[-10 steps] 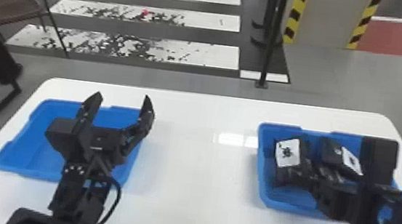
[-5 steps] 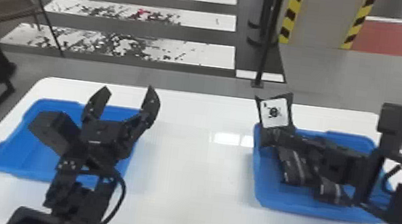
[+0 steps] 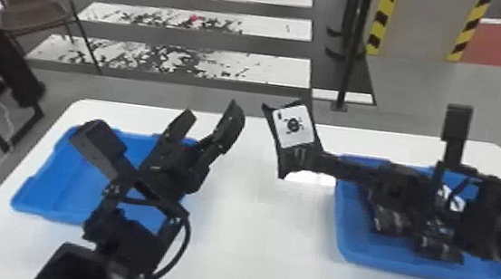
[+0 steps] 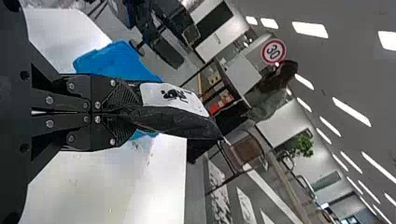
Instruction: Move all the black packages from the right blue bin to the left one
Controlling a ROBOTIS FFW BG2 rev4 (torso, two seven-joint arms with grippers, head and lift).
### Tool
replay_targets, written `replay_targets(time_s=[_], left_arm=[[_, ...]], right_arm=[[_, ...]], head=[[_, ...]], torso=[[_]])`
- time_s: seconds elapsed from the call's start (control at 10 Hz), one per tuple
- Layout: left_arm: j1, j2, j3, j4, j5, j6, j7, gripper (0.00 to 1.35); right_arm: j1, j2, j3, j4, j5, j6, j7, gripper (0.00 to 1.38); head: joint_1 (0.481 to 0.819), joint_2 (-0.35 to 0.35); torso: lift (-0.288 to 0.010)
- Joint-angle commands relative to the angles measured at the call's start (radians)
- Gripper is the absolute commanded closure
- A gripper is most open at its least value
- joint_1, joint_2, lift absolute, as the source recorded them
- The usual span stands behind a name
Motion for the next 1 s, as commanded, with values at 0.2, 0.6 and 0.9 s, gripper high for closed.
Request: replay_targets(time_s=[0.2, 0.6, 0.9], left_arm=[[-0.008, 0.003, -0.014, -0.033, 0.067, 0.088, -0.028, 0.11], [-0.013, 0.004, -0.032, -0.035, 0.127, 0.135, -0.053, 0.24], [-0.015, 0.007, -0.034, -0.055, 0.136, 0.198, -0.021, 1.13]], right_arm=[[-0.062, -0.004, 0.113, 0.032, -0.052, 0.006, 0.026, 1.15], [-0.094, -0.004, 0.145, 0.047, -0.068, -0.023, 0.026, 1.15], [-0.094, -0.004, 0.149, 0.064, -0.074, -0.05, 0.026, 1.15]], head=[[0.695, 0.144], [0.695, 0.149], [0.695, 0.138]], torso=[[-0.154], [-0.154], [-0.154]])
